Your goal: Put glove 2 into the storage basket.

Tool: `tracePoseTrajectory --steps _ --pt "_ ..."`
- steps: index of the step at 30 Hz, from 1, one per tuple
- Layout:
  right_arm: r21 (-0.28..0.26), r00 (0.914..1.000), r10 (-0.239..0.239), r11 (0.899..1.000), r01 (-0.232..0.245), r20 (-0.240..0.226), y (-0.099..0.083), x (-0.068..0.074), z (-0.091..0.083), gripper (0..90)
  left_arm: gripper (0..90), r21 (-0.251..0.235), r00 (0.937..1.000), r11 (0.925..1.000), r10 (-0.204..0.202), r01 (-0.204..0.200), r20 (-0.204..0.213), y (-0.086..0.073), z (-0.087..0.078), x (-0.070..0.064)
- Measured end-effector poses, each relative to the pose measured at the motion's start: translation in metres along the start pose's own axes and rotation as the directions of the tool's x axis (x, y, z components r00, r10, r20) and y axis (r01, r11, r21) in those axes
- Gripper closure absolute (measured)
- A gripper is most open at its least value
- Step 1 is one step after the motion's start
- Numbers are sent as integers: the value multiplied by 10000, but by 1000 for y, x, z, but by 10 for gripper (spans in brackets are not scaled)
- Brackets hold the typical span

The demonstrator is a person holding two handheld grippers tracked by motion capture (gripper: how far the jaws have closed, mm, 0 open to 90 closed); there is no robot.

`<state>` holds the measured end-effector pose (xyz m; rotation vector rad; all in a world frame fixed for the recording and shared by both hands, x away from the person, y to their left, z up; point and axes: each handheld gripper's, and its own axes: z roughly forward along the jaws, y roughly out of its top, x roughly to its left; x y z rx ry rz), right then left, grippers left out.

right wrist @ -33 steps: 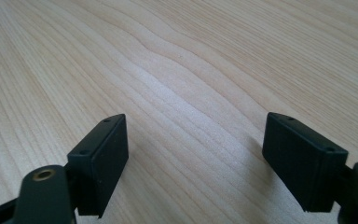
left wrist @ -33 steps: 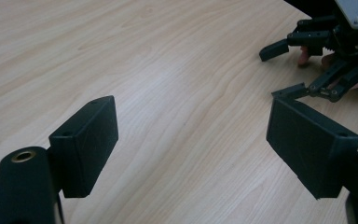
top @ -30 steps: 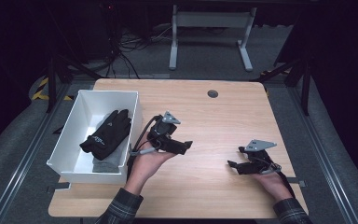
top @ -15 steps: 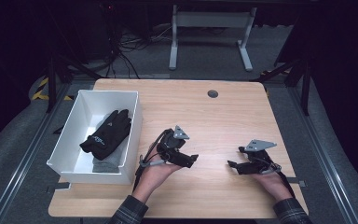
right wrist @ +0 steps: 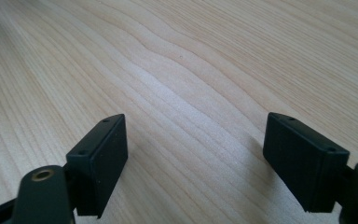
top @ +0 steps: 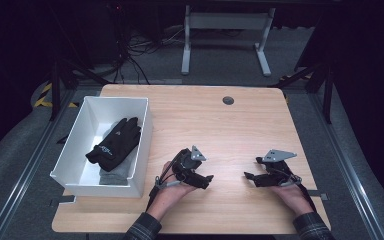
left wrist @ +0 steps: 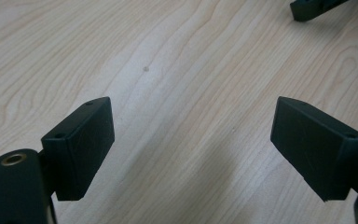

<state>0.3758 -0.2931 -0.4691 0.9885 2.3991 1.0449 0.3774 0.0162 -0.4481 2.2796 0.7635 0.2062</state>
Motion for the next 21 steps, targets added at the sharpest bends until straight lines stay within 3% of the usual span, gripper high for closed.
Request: tracePoseTrajectory --steps 10,15,16,21 --pt "-1 10000 4 10000 -4 6 0 0 0 224 94 312 9981 9978 596 -592 -122 -9 19 -9" --pt "-1 10000 -2 10000 2 5 0 0 0 224 51 115 9979 9979 643 -642 -116 -13 22 -9" --pt "-2 10000 0 10000 0 6 0 0 0 224 34 -100 9973 9973 728 -728 -44 -15 23 -9" --pt "0 10000 -7 10000 7 8 0 0 0 224 14 -90 9960 9960 888 -887 109 -16 24 -9"
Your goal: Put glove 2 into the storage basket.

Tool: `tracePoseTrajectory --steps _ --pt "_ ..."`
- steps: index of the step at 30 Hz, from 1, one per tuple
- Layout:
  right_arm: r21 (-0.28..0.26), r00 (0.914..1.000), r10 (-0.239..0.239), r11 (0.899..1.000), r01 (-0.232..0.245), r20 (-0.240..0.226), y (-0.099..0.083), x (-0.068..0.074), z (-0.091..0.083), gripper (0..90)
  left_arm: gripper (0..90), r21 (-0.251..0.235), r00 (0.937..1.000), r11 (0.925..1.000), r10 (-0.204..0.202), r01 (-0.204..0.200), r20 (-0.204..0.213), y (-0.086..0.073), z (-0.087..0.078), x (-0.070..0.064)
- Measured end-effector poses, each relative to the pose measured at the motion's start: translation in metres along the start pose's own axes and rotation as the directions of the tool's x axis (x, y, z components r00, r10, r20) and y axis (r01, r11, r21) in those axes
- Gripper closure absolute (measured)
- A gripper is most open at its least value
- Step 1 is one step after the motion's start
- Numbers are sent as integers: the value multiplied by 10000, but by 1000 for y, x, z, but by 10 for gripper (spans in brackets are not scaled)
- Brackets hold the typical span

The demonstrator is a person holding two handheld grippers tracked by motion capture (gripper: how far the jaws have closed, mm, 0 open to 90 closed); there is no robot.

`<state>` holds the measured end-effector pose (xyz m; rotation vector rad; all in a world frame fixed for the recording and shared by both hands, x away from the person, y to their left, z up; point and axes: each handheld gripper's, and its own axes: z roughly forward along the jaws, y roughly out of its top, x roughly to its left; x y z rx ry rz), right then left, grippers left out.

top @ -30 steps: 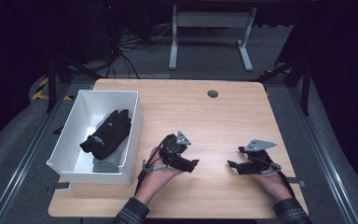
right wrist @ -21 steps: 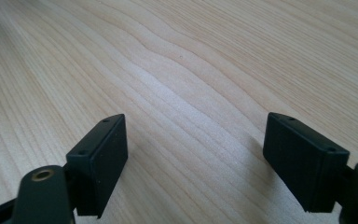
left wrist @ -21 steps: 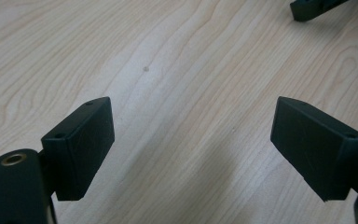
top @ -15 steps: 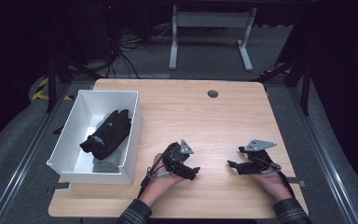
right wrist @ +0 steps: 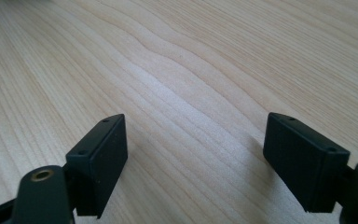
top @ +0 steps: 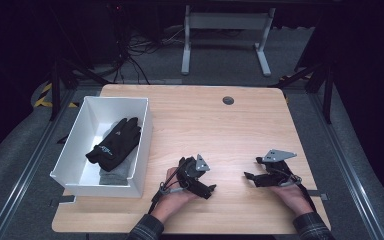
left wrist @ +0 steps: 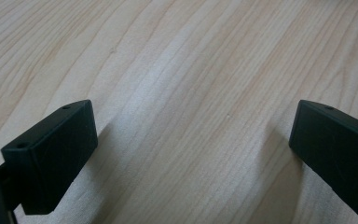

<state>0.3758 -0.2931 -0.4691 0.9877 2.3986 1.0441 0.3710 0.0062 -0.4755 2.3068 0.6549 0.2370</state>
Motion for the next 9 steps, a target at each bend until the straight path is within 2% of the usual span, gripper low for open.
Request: tracePoseTrajectory --steps 2,9 --pt "1 10000 10 10000 -10 -4 0 0 0 224 14 21 9999 9999 124 -124 100 0 0 -1" --pt "-9 10000 -7 10000 7 6 0 0 0 223 14 49 9998 9999 109 -109 145 0 0 -1"
